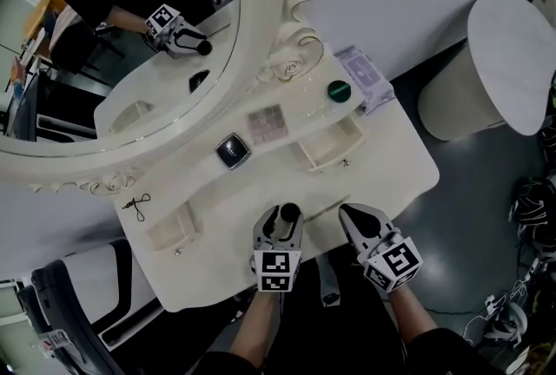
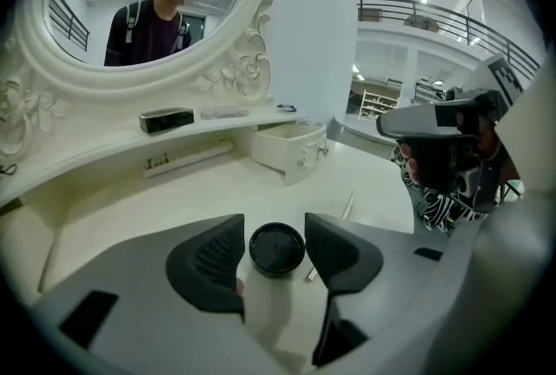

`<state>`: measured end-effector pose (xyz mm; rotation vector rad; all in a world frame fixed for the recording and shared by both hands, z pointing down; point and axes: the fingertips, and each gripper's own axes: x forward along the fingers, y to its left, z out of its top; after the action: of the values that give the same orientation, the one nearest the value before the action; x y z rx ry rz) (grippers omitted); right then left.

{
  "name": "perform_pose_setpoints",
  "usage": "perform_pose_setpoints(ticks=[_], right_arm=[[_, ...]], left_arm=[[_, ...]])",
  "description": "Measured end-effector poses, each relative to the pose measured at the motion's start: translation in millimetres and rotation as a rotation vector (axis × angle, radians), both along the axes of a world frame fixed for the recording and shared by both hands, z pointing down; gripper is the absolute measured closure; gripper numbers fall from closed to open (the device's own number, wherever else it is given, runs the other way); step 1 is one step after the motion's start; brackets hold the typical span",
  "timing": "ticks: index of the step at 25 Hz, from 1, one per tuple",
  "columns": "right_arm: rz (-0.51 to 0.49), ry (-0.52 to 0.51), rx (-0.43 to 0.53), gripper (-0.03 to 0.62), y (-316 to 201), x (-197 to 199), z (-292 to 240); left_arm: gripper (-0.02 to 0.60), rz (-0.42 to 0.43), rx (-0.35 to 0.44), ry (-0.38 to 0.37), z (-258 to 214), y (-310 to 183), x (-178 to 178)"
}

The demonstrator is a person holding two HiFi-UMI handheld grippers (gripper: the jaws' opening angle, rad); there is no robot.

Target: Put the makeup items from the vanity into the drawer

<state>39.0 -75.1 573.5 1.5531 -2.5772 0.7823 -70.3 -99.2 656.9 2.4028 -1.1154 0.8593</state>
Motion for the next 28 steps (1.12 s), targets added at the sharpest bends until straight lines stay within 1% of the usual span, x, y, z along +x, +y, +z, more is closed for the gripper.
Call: perform_pose_setpoints(ticks=[3,7,15,20,23,28], right_arm=[[0.007,-0.003,-0.015,0.571,1,3,7],[0.009,-0.006,-0.026,0.571,3,4,14],[0.015,-0.009,-0.029,0.571,3,7,17],[0.019,-0.005,-0.026,0.571,2,8,17],[0.024,-0.003,-0.030,0.571,1,9,17],[0.032,-0.004,-0.015,0.571,-1,10,6]], left_arm=[[0.364,0.002,-0.025,-0.019,11,-1,4],[0.362,-0.003,-0.061,-0.053,23,-2,6],[0.362,0.001,-0.074,-0.062,28,-4,8],[0.357,0.010,-0.074,-0.087,31,-6,8],[0.357,0.009,-0.084,-0.080,31,-9,9],[0.356,-0.007,-0.081,-0.040,22,-12,8]])
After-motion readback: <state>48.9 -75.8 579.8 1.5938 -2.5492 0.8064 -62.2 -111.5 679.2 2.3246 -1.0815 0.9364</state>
